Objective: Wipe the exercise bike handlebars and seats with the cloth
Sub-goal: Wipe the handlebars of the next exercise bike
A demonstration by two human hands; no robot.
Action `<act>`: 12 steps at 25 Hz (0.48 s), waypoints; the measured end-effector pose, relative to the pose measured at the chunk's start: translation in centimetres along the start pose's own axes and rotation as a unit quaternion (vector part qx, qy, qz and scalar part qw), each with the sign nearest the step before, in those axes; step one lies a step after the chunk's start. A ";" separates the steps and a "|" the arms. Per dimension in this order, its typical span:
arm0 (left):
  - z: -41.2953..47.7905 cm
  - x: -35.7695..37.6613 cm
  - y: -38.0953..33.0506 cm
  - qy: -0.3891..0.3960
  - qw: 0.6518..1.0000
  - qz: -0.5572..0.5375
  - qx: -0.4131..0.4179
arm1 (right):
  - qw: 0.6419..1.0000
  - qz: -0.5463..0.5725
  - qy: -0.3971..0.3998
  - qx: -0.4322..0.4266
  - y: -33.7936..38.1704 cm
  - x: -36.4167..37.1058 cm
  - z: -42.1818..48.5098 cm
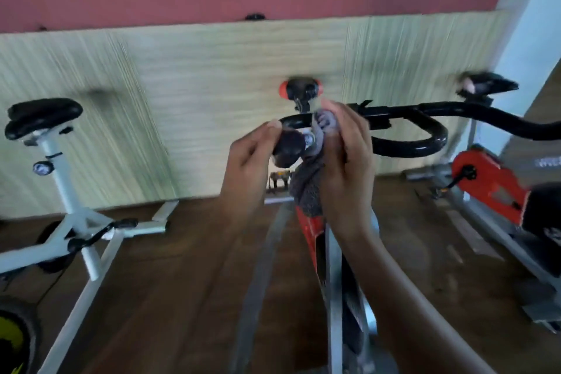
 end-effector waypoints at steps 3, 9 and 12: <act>-0.2 -0.7 2.4 0.033 0.996 -0.057 0.066 | 0.978 0.109 -0.098 -0.149 -1.0 1.0 -3.1; 0.4 -1.3 3.5 0.073 0.987 -0.074 0.120 | 0.908 0.170 -0.199 -0.329 -4.7 5.3 -5.9; 1.0 -1.6 3.7 0.129 0.977 -0.090 0.146 | 0.878 0.175 -0.231 -0.382 -5.5 6.5 -4.3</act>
Point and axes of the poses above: each hand's wrist, its own z-axis towards the middle knuckle, its own x-axis out of the palm, y = z × x, the point moved 2 cm from there along z, towards the middle knuckle, and after that the axes turned 14 degrees about -y, right-handed, at the moved point
